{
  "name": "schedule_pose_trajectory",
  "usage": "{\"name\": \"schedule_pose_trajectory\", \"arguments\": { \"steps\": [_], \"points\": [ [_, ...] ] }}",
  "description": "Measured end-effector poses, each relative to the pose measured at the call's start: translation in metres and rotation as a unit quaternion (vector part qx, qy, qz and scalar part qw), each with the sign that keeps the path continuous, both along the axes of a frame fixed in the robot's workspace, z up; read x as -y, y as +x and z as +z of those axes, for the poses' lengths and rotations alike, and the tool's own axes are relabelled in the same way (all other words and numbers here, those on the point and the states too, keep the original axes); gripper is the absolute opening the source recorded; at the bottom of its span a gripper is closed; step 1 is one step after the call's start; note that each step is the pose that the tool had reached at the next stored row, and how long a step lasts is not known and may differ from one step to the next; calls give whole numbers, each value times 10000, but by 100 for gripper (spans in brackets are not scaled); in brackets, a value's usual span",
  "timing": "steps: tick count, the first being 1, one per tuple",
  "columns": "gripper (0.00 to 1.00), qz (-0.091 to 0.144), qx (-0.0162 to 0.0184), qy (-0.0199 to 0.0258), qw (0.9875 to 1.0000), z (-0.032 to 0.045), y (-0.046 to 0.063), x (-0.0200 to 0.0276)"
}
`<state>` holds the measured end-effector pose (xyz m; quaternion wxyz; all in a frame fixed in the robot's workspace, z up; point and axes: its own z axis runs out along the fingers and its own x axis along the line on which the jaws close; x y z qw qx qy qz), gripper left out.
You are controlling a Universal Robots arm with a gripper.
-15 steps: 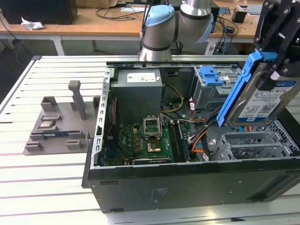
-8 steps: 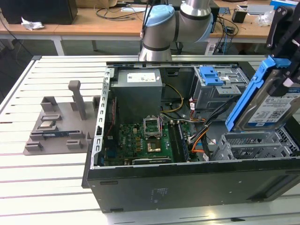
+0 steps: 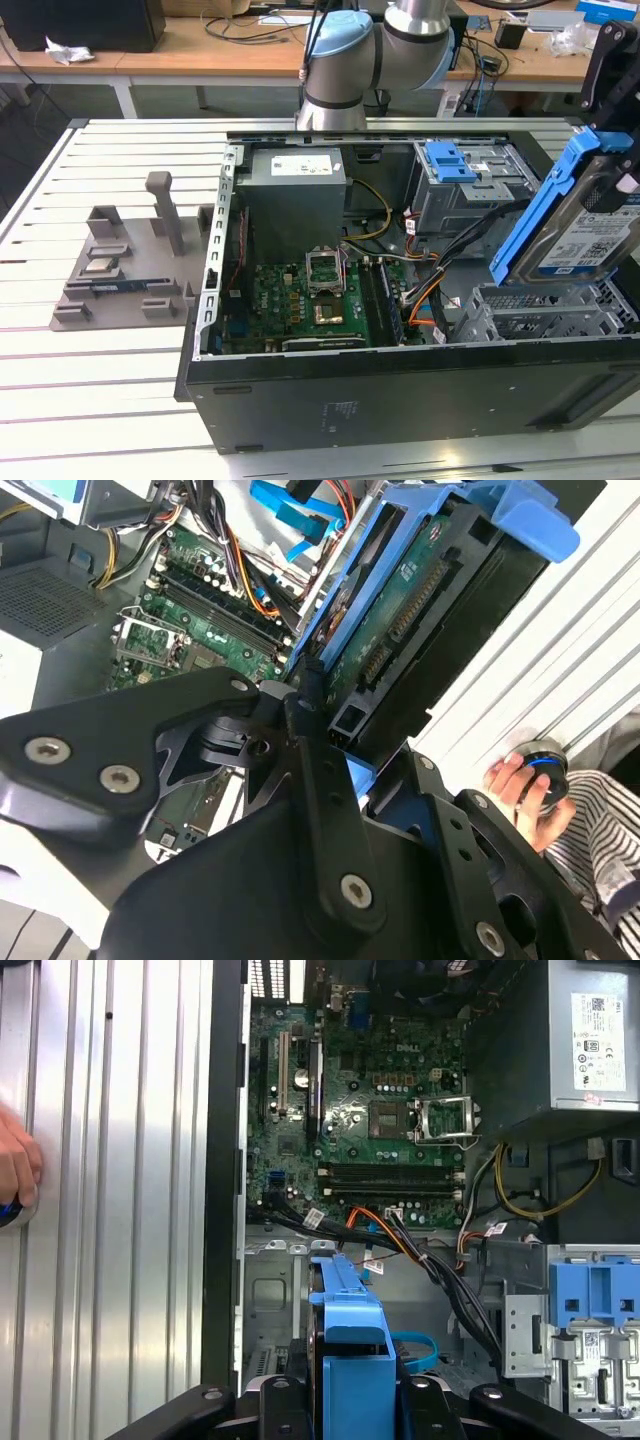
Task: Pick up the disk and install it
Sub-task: 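Pick up the disk, then insert the disk into the insertion slot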
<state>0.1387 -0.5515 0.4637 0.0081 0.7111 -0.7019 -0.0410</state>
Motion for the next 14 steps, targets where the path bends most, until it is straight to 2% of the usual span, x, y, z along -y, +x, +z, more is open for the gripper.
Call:
{"name": "schedule_pose_trajectory", "arguments": {
  "steps": [9,14],
  "points": [
    [37,0,0,0,10000,-25,1,0],
    [37,0,-2,0,10000,-106,1,0]
  ]
}}
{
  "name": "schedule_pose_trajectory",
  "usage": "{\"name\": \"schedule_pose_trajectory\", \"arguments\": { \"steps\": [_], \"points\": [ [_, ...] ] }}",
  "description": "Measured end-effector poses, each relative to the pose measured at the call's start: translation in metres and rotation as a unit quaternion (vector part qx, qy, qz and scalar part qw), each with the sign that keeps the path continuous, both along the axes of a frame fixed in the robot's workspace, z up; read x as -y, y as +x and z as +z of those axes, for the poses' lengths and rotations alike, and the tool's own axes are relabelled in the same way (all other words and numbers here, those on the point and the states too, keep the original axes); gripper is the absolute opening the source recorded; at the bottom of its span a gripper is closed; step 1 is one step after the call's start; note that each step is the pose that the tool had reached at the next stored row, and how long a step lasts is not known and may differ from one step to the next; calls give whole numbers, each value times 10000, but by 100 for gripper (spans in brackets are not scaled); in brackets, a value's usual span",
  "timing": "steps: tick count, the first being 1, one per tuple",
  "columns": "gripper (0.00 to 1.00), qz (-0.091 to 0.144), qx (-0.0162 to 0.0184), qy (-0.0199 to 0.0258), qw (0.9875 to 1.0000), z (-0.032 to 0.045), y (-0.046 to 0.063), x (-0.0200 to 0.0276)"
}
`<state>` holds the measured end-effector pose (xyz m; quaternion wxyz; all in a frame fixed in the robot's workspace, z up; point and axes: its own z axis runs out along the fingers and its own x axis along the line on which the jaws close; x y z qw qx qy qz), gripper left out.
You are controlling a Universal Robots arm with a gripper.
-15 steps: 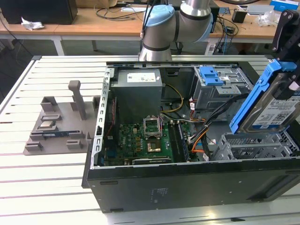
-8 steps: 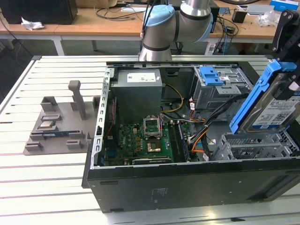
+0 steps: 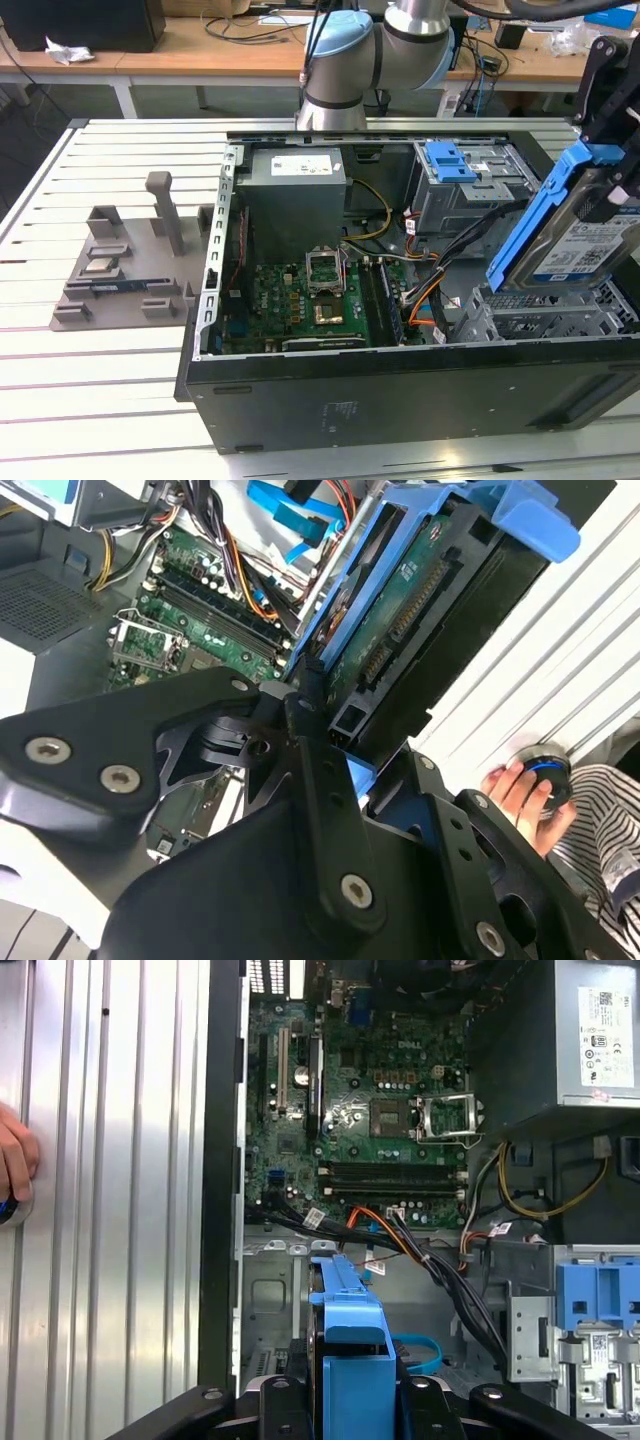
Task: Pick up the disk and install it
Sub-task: 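Insert the disk into the insertion slot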
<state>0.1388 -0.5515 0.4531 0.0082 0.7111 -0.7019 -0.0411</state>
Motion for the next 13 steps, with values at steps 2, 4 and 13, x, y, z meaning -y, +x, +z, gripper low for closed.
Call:
{"name": "schedule_pose_trajectory", "arguments": {
  "steps": [2,4,13],
  "points": [
    [37,1,0,0,10000,-36,3,0],
    [37,-47,0,0,10000,-54,6,0],
    [37,-209,-2,-12,9998,-480,10,18]
  ]
}}
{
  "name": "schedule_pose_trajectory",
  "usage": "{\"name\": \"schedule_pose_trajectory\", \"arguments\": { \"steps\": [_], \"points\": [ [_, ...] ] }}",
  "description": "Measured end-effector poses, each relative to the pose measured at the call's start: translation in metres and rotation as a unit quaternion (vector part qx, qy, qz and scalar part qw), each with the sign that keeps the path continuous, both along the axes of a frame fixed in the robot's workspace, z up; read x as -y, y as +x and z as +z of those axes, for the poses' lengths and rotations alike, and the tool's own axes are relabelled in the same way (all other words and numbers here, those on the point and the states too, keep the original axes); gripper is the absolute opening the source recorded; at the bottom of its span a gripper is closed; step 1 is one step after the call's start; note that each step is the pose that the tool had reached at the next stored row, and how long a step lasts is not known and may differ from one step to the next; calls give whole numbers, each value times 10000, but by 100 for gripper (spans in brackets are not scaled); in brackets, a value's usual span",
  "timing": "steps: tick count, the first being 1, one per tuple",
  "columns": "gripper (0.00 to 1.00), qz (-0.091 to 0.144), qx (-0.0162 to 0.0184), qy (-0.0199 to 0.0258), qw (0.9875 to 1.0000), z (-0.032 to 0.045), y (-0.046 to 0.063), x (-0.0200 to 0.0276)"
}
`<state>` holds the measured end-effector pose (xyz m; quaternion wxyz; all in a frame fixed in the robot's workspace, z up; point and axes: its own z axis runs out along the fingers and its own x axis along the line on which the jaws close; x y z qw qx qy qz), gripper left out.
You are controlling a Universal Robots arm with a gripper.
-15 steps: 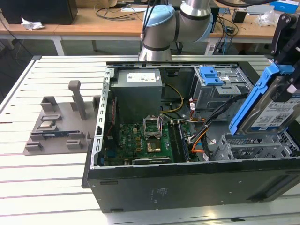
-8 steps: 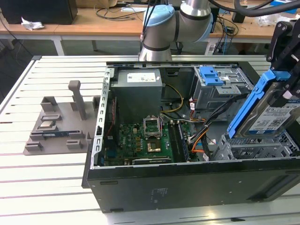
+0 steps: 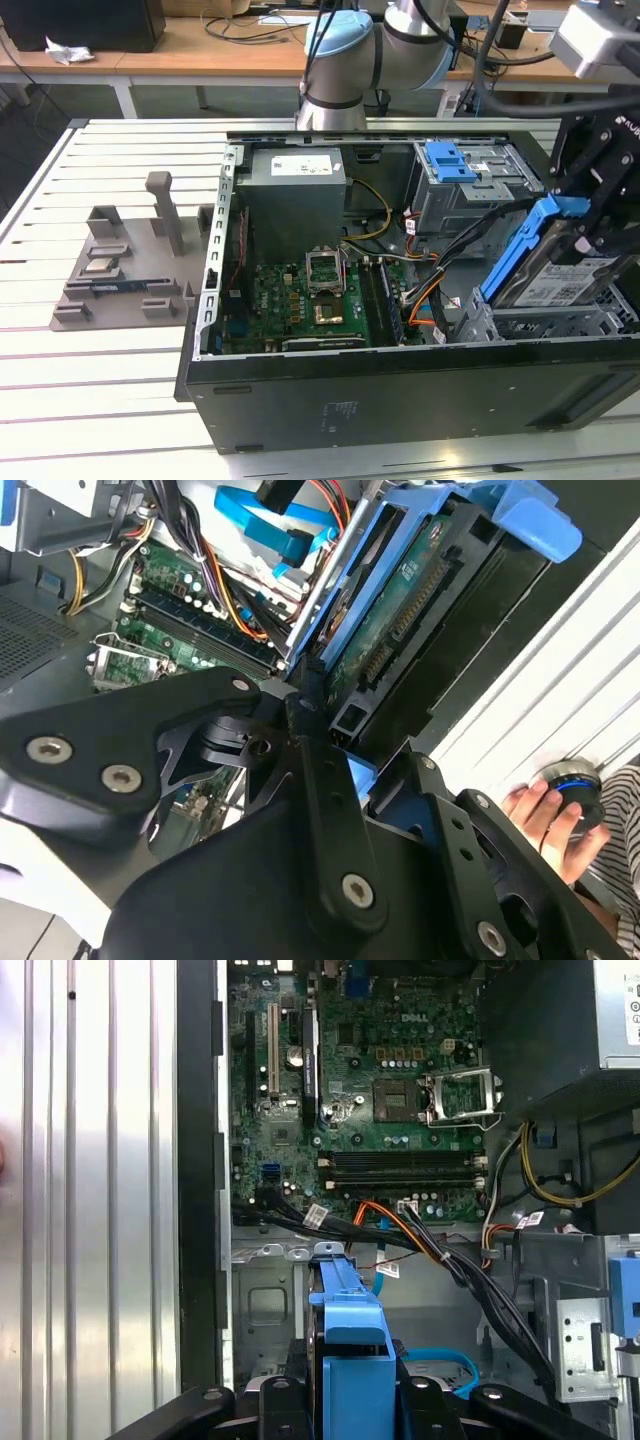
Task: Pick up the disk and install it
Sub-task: 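Insert the disk into the insertion slot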
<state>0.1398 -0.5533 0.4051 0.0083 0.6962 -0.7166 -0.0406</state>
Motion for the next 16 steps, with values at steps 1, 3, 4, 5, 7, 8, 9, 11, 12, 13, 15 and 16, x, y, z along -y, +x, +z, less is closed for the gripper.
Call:
{"name": "schedule_pose_trajectory", "arguments": {
  "steps": [1,3,4,5,7,8,9,11,12,13,15,16],
  "points": [
    [37,1,0,0,10000,-16,0,0],
    [37,3,0,1,10000,-50,0,0],
    [37,4,0,0,10000,-64,0,0],
    [37,5,0,1,10000,-78,0,0],
    [37,6,0,0,10000,-99,0,0],
    [37,6,0,0,10000,-101,0,0],
    [37,6,0,0,10000,-102,0,0],
    [37,6,0,0,10000,-104,0,0],
    [37,6,0,0,10000,-105,0,0],
    [37,6,1,2,10000,-107,0,0],
    [44,6,0,0,10000,-108,1,0],
    [44,6,0,0,10000,-109,0,0]
  ]
}}
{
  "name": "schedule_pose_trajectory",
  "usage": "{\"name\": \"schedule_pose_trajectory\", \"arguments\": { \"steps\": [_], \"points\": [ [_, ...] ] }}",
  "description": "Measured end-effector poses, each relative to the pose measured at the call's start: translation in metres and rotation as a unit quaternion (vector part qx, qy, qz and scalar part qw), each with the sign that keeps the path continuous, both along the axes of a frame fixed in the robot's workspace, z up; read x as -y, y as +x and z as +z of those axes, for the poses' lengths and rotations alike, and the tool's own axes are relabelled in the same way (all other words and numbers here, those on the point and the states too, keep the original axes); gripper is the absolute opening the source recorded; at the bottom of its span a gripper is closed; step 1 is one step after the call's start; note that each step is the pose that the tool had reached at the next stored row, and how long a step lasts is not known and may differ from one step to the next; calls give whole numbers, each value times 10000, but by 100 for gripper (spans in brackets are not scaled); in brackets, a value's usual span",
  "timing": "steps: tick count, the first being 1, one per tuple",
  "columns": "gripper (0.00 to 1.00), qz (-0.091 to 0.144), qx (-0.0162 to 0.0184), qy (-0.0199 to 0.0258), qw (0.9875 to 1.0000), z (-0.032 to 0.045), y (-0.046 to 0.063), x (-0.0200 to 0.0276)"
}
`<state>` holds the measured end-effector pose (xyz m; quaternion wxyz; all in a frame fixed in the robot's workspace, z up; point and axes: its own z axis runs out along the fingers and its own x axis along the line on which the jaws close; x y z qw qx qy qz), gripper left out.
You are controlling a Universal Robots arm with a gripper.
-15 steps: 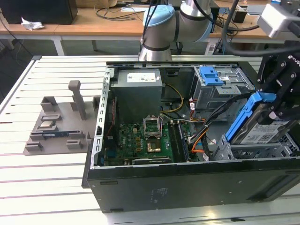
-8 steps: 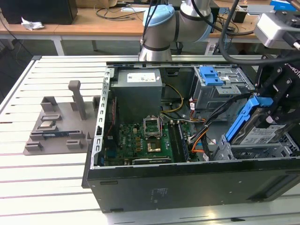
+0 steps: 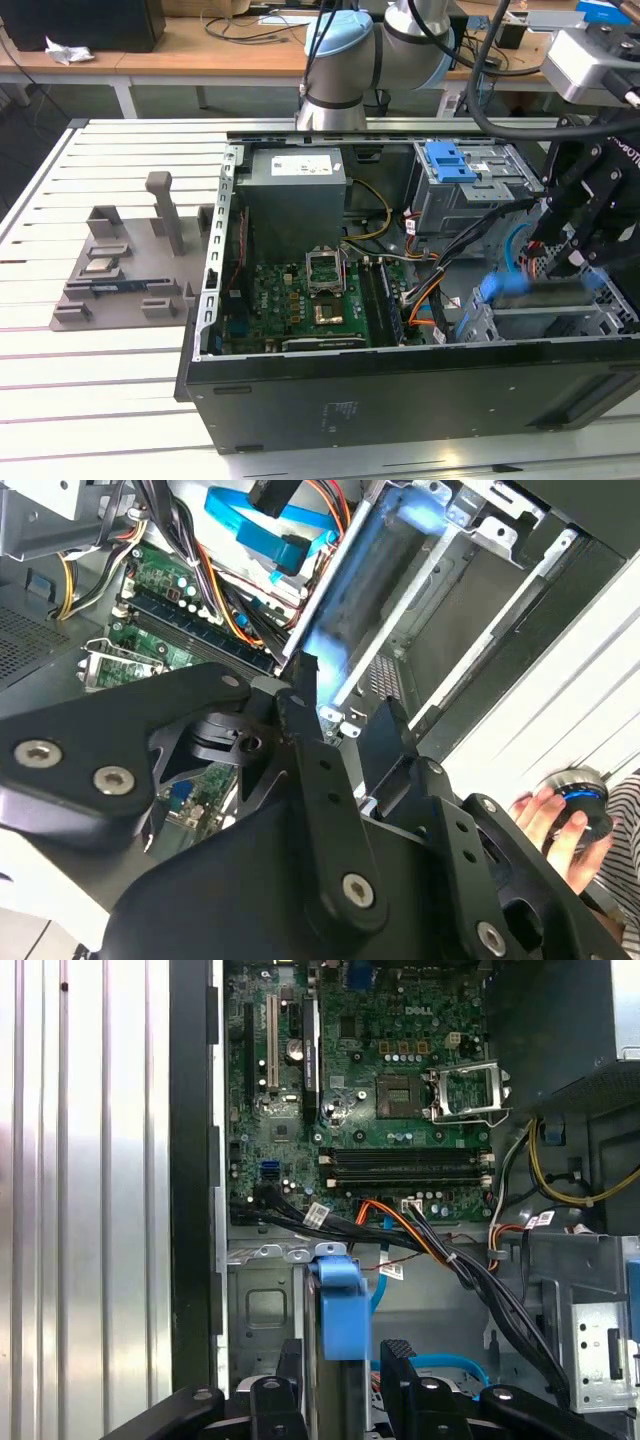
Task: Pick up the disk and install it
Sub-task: 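Insert the disk into the insertion slot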
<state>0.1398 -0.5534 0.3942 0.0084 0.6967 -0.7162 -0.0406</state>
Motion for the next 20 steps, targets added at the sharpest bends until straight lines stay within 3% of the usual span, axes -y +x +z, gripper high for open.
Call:
{"name": "schedule_pose_trajectory", "arguments": {
  "steps": [6,9,10,13,20],
  "points": [
    [43,0,0,0,10000,-4,0,0],
    [30,0,0,1,10000,-6,0,0],
    [30,0,0,1,10000,-7,0,0],
    [12,0,0,0,10000,-9,0,0],
    [11,0,0,0,10000,-14,0,0]
  ]
}}
